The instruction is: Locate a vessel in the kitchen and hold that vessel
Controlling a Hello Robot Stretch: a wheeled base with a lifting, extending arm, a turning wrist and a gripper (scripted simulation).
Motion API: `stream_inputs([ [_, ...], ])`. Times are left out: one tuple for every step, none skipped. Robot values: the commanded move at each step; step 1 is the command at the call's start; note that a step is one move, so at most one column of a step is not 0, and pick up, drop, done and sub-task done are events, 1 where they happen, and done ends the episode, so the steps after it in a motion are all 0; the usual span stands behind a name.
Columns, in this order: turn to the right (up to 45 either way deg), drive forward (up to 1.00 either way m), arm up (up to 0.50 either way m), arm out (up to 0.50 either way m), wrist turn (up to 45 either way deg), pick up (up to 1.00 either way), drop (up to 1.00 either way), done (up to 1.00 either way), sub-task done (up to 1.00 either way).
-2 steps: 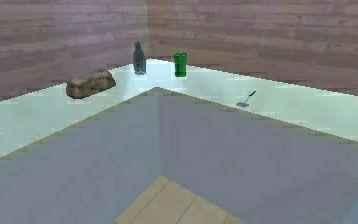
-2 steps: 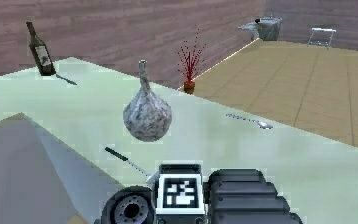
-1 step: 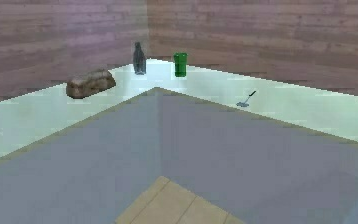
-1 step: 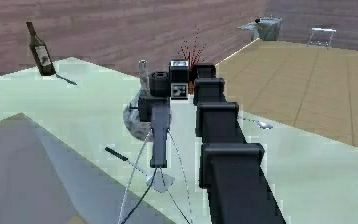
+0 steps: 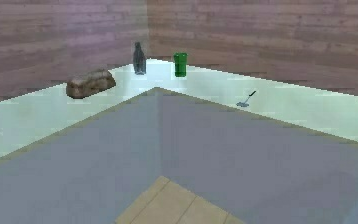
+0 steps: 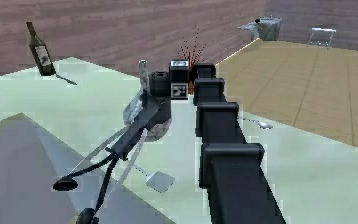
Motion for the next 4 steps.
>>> stream_inputs([
  [0.0, 0.00, 0.00, 0.00, 45.0, 0.00, 0.00, 0.00, 0.00],
  [0.0, 0.00, 0.00, 0.00, 45.0, 0.00, 0.00, 0.00, 0.00],
  [0.0, 0.00, 0.00, 0.00, 15.0, 0.00, 0.00, 0.00, 0.00],
  [0.0, 0.00, 0.00, 0.00, 0.0, 1.00, 0.00, 0.00, 0.00],
])
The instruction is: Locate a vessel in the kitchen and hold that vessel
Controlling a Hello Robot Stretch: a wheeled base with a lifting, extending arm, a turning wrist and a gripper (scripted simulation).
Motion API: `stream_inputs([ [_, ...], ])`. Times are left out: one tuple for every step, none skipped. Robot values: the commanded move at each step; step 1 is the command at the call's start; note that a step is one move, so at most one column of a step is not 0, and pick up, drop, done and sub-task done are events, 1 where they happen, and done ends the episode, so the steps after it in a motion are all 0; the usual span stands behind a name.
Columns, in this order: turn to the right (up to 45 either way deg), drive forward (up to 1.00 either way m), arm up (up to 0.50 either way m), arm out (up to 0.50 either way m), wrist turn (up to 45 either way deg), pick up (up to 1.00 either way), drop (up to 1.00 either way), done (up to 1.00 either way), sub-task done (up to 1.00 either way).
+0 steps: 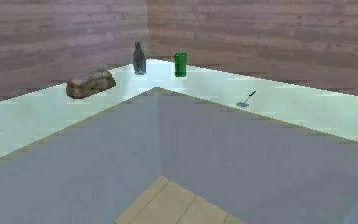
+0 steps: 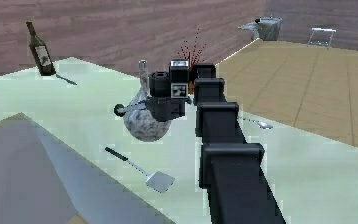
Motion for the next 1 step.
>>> stream_inputs([
  [0.0, 0.00, 0.00, 0.00, 0.0, 0.00, 0.00, 1.00, 0.00],
])
